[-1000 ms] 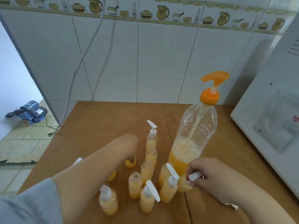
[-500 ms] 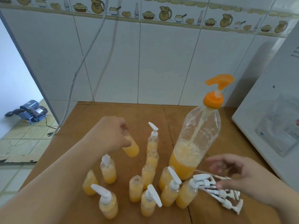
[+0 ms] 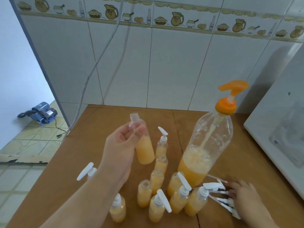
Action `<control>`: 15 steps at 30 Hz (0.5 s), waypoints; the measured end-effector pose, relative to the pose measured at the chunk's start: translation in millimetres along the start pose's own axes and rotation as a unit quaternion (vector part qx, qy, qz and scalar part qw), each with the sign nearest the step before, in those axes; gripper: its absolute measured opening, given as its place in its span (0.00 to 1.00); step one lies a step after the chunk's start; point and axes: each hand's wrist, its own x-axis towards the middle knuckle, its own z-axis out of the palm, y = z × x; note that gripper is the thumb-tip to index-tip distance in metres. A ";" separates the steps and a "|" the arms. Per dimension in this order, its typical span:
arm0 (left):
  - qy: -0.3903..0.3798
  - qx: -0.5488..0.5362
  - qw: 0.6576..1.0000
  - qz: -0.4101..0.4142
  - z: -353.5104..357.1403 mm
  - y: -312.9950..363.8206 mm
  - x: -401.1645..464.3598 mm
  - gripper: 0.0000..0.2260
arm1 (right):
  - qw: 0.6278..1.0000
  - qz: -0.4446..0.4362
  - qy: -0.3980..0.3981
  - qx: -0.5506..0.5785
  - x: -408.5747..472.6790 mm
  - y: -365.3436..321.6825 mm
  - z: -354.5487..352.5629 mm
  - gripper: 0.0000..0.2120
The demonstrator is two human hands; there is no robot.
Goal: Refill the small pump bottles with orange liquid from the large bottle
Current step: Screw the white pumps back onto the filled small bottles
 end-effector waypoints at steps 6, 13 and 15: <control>-0.011 -0.001 1.000 -0.008 11.2 -9.7 -3.7 0.15 | 0.997 -0.030 -0.059 0.035 -12.2 -0.4 -9.6 0.13; -0.060 0.052 0.997 -0.023 10.1 -9.2 -1.6 0.17 | 0.994 -0.007 -0.044 0.099 -14.3 8.8 -41.7 0.08; -0.070 0.115 0.991 0.023 7.9 -8.3 -0.8 0.15 | 0.991 -0.016 -0.022 0.132 -20.2 16.9 -65.2 0.11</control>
